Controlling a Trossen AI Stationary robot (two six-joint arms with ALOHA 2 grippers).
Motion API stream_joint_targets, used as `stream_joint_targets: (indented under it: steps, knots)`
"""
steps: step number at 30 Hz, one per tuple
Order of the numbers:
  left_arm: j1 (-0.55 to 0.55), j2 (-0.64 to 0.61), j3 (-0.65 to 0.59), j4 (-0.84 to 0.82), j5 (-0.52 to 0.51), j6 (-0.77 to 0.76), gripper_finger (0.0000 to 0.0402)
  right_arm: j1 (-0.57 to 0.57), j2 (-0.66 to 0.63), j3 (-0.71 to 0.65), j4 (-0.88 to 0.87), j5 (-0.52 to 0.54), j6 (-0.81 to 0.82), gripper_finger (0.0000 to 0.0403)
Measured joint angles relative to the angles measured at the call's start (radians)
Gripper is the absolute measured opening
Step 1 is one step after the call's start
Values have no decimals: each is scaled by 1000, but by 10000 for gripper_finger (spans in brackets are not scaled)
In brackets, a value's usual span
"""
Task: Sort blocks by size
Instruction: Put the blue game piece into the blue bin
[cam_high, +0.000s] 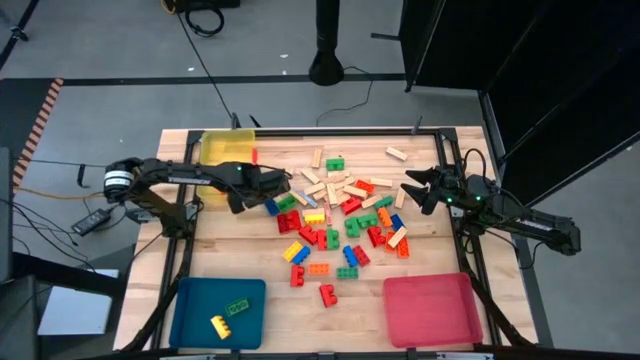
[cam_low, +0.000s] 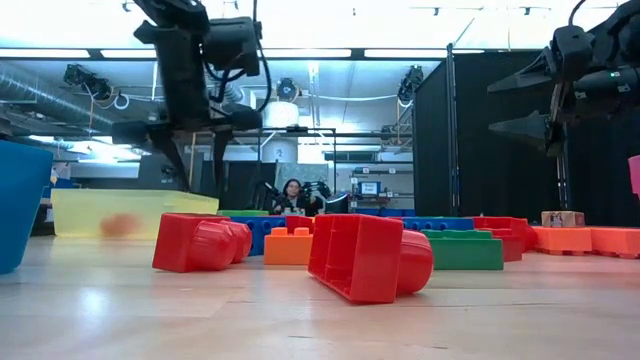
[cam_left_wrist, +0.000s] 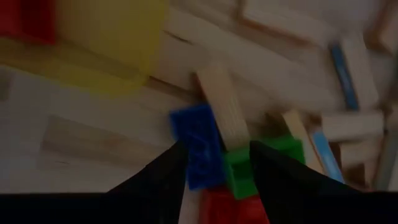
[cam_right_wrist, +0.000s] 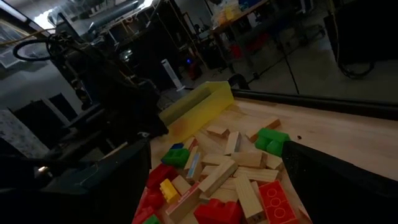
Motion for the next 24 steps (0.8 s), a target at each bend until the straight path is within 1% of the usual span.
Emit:
stream_joint_targets:
  steps: [2, 4, 6, 9, 15, 20, 24]
  knots:
    - [6, -7, -20, 27, 3, 1, 186, 0, 0, 0, 0, 0, 0, 373]
    - [7, -8, -39, 91, 20, 25, 192, 0, 0, 0, 0, 0, 1, 373]
    - [7, -4, -67, 166, 30, 31, 202, 0, 0, 0, 0, 0, 3, 373]
    - [6, -1, -105, 215, 47, 27, 222, 0, 0, 0, 0, -7, 4, 373]
    - [6, -2, -126, 212, 68, 27, 249, 0, 0, 0, 0, -23, 37, 373]
    - [5, -2, -126, 173, 54, 28, 250, 0, 0, 0, 0, -23, 36, 373]
    - [5, 4, -126, 172, 53, 28, 250, 0, 0, 0, 1, -23, 35, 373]
